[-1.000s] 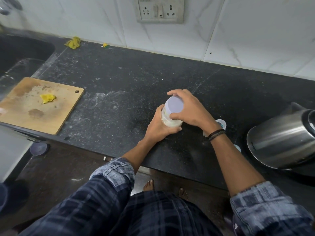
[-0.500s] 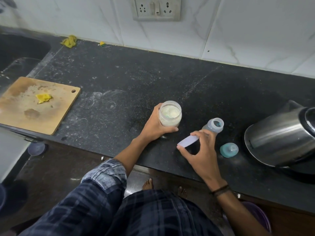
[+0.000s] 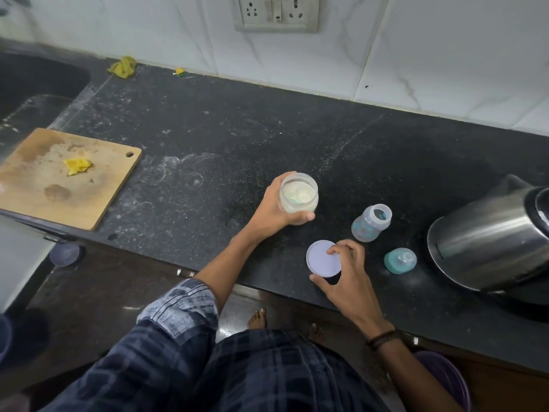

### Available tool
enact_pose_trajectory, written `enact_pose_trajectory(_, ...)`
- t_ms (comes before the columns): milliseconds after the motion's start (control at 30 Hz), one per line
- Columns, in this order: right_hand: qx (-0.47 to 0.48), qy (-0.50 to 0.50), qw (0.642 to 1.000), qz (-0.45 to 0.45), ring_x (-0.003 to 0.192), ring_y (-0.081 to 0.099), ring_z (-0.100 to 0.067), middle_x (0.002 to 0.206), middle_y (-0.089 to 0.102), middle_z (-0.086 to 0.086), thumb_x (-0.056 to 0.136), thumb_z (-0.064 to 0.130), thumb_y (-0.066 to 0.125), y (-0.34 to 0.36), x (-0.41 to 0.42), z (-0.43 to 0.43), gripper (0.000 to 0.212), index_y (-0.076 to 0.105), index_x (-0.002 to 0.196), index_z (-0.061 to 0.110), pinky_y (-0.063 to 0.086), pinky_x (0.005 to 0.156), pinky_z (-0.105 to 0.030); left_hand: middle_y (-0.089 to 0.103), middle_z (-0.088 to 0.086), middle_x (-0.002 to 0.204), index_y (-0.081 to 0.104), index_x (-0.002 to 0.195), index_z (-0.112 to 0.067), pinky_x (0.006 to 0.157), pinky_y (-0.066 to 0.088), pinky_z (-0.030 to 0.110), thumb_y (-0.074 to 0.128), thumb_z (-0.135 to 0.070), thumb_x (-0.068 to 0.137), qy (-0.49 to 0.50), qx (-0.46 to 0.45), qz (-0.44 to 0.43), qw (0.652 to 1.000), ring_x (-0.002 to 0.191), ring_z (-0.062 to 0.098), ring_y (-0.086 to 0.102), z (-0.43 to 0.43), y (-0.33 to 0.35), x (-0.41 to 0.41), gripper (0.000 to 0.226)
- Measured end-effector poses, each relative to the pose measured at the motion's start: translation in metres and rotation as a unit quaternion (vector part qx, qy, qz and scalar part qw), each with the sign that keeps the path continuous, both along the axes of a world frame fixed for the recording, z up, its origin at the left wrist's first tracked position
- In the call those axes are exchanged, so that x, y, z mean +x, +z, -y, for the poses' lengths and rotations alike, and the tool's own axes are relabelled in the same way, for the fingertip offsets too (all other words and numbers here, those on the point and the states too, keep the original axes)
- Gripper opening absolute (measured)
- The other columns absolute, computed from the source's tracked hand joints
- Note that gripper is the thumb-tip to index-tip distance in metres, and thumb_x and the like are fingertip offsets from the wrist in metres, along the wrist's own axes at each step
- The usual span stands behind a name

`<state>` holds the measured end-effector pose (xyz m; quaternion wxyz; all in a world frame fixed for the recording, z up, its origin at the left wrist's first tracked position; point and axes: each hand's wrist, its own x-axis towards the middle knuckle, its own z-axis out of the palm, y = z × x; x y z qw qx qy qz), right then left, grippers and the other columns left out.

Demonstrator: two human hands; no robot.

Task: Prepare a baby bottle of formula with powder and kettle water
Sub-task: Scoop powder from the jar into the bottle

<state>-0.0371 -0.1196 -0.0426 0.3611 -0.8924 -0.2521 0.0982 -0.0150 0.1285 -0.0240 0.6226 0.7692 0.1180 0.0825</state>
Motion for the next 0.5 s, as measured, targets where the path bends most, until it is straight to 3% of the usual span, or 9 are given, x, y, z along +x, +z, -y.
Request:
enact_pose_trajectory(133, 0.006, 0.0, 0.998, 0.062, 0.123, 0.054, -0.018, 0.141, 0.041, 0.002, 0.084, 0.054, 0.075, 0.031, 0.004, -0.012, 0.052, 0.063, 0.119, 0.018, 0.051, 0.091, -0.033, 0.057, -0.004, 0.136, 0.051, 0.13, -0.036, 0.113, 0.044, 0.044, 0.096, -0.035, 0.057, 0.015, 0.012, 0.012, 1.0, 0.13, 0.014, 0.056, 0.0, 0.0, 0.002, 0.086)
enact_pose_trajectory(233, 0.055, 0.023, 0.989, 0.132, 0.107, 0.061, -0.018, 0.124, 0.052, 0.001, 0.094, 0.037, 0.071, 0.066, 0.023, -0.039, 0.028, 0.072, 0.111, 0.014, 0.053, 0.09, -0.033, 0.057, -0.008, 0.135, 0.051, 0.131, -0.036, 0.114, 0.044, 0.043, 0.095, -0.037, 0.058, 0.015, 0.03, 0.025, 0.999, 0.13, 0.013, 0.055, 0.001, 0.0, 0.002, 0.085)
enact_pose_trajectory(300, 0.029, 0.046, 0.989, 0.136, 0.096, 0.061, -0.018, 0.113, 0.058, 0.001, 0.097, 0.023, 0.073, 0.087, 0.044, -0.061, 0.02, 0.075, 0.112, 0.011, 0.056, 0.085, -0.041, 0.056, -0.007, 0.137, 0.049, 0.136, -0.029, 0.112, 0.045, 0.041, 0.093, -0.037, 0.062, 0.011, 0.033, 0.032, 0.999, 0.13, 0.015, 0.055, 0.001, -0.002, 0.001, 0.087)
enact_pose_trajectory(500, -0.168, 0.128, 0.974, 0.087, 0.113, 0.06, -0.026, 0.124, 0.056, -0.002, 0.1, 0.035, 0.069, 0.118, 0.084, -0.101, 0.035, 0.073, 0.129, 0.014, 0.048, 0.092, -0.041, 0.051, -0.043, 0.124, 0.044, 0.12, -0.071, 0.099, 0.038, 0.009, 0.083, -0.038, 0.065, 0.0, 0.055, 0.018, 0.998, 0.12, -0.008, 0.05, 0.002, 0.012, -0.004, 0.076)
